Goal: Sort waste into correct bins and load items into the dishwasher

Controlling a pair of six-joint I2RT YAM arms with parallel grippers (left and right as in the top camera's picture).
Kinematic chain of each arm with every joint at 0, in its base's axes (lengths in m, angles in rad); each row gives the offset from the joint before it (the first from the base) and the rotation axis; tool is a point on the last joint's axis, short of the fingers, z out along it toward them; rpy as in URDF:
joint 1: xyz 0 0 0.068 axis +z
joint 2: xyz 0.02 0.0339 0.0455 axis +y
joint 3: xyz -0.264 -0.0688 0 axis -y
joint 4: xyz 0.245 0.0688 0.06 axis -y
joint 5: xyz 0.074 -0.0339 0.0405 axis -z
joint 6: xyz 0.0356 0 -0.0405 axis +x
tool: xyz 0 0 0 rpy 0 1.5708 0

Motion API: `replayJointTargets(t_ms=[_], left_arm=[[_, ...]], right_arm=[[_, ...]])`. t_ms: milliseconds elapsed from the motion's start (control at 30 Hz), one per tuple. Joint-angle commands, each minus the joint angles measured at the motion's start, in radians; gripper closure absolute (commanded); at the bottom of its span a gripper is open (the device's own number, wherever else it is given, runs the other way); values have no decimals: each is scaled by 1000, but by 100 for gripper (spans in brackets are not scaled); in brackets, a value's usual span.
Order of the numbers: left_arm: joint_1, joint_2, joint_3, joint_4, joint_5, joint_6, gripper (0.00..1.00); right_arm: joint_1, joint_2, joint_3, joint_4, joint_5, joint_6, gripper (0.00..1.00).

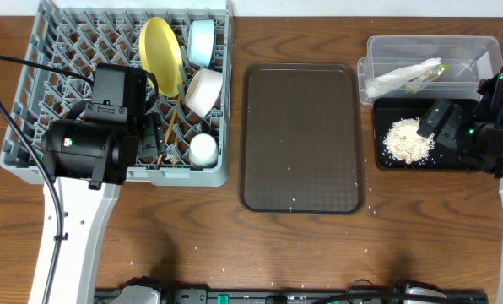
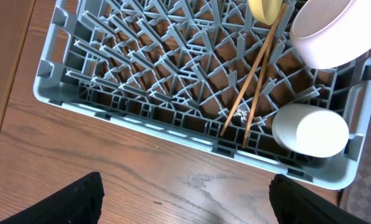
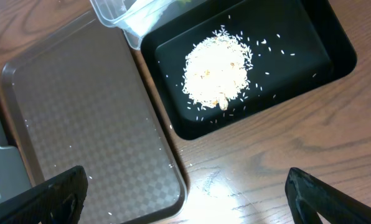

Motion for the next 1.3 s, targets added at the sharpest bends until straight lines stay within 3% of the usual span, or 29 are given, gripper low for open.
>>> replayJointTargets(t_ms=[0, 233, 367, 500, 633, 1067, 1267], left_arm=[[2, 1, 8, -3, -9, -5, 13], [2, 1, 8, -3, -9, -5, 13], [2, 1, 8, -3, -9, -5, 13], [2, 1, 8, -3, -9, -5, 12], [2, 1, 8, -3, -9, -5, 12], [2, 1, 8, -3, -9, -5, 12], [2, 1, 8, -3, -9, -5, 12]], right_arm=[[-15, -1, 10, -2, 0, 10, 1], [-14, -3, 10, -2, 0, 10, 1], [36, -90, -6, 9, 23, 0, 1], [186, -285, -116, 159, 211, -37, 1], [254, -464, -291, 323, 224, -135, 1], [235, -1005, -1032, 877, -16, -189, 1], [236, -1167, -1274, 1077, -68, -187, 1]])
